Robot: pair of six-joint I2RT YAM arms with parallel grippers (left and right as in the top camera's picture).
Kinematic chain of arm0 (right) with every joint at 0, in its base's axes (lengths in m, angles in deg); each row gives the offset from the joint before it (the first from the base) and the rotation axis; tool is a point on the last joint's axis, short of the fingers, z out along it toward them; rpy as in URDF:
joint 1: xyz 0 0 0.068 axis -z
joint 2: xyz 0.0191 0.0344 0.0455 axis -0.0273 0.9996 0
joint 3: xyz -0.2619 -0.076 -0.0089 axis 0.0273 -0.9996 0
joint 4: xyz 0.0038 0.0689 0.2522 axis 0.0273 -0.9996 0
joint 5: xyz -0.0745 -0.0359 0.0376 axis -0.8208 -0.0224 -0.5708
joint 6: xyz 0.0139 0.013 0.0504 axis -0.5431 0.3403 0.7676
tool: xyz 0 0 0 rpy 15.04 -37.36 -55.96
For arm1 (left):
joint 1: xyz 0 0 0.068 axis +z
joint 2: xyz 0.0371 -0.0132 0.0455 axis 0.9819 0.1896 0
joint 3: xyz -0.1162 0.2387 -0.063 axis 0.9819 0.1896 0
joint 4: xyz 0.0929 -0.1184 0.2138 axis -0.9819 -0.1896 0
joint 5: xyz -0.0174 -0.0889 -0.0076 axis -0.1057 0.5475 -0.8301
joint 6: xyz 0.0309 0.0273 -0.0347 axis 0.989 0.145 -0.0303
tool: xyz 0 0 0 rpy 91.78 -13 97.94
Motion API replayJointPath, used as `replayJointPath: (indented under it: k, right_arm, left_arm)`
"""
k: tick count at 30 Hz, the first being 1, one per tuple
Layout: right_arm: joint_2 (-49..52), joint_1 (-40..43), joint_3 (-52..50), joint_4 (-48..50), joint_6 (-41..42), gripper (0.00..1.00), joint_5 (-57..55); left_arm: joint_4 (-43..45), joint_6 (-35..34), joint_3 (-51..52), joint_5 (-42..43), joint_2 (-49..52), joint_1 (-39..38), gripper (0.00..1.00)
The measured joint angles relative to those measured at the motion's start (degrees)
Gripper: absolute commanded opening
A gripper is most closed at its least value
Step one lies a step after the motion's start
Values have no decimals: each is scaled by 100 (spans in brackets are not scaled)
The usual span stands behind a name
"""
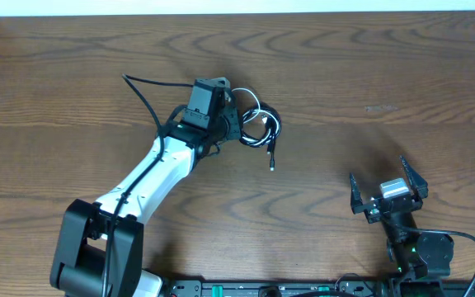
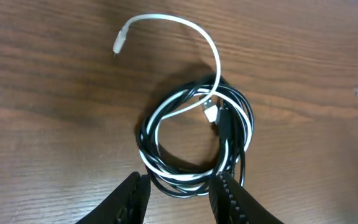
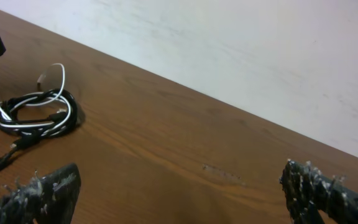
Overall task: Untangle cables
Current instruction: 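Move the left gripper right over the black-and-white cable coil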
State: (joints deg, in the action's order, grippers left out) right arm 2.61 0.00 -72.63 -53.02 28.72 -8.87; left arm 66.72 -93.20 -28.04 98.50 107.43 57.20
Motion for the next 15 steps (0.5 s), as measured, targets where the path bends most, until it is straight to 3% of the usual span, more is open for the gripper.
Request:
replayJointPath:
  k: [15]
  right_arm:
    - [0,0,0,0,0,99,0]
  left_arm:
    - [538,-258,155,-382,372,-293,52]
